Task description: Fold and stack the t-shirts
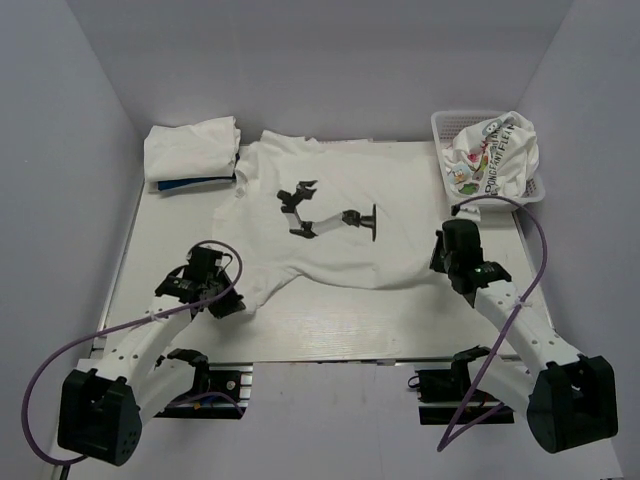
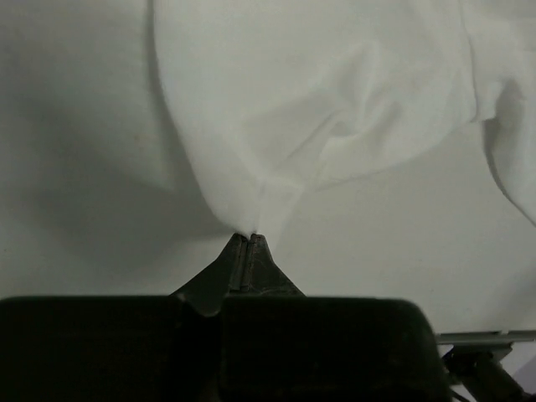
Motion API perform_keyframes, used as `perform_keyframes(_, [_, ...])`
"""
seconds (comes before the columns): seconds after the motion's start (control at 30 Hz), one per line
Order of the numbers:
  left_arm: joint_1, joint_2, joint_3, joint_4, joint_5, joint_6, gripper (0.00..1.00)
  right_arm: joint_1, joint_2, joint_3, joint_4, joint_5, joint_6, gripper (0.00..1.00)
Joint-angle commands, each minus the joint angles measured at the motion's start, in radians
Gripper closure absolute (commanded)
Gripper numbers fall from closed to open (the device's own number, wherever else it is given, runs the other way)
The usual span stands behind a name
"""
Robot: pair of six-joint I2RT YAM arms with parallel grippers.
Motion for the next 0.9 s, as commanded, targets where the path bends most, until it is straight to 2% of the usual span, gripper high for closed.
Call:
perform_keyframes(0.0, [-0.004,-0.001,0.001,-0.056,0.117,-0.038,1.0,-0.003,0.025,-0.039,-0.124,0.032,0.168,1.0])
perform_keyframes(0.1, [-0.004,-0.029,0.001,-0.127,0.074,-0.038,1.0,-0.006,0.05,-0.052,-0.176,0.053,0.217,1.0])
perform_keyframes(0.23, [-0.004,-0.076,0.045,-0.214,0.146,-0.038,1.0,-0.007,0.042,-0.032,-0.213,0.079,0.238,1.0])
perform_keyframes(0.43, [-0.004,-0.133,0.214,-0.509,0.058,-0.078,1.0,-0.006,-0.036,0.055,-0.438,0.101,0.32,1.0])
perform_keyframes(0.5, [-0.004,-0.144,0.225,-0.547,0.058,-0.078,1.0,-0.003,-0.062,0.071,-0.532,0.096,0.37,1.0])
perform_keyframes(0.7, [-0.004,-0.144,0.2,-0.522,0.075,-0.078,1.0,-0.006,-0.097,0.027,-0.587,0.055,0.419,1.0])
perform_keyframes(0.87, [-0.004,-0.049,0.3,-0.414,-0.004,-0.038,1.0,-0.006,-0.022,0.039,-0.574,0.084,0.409,1.0])
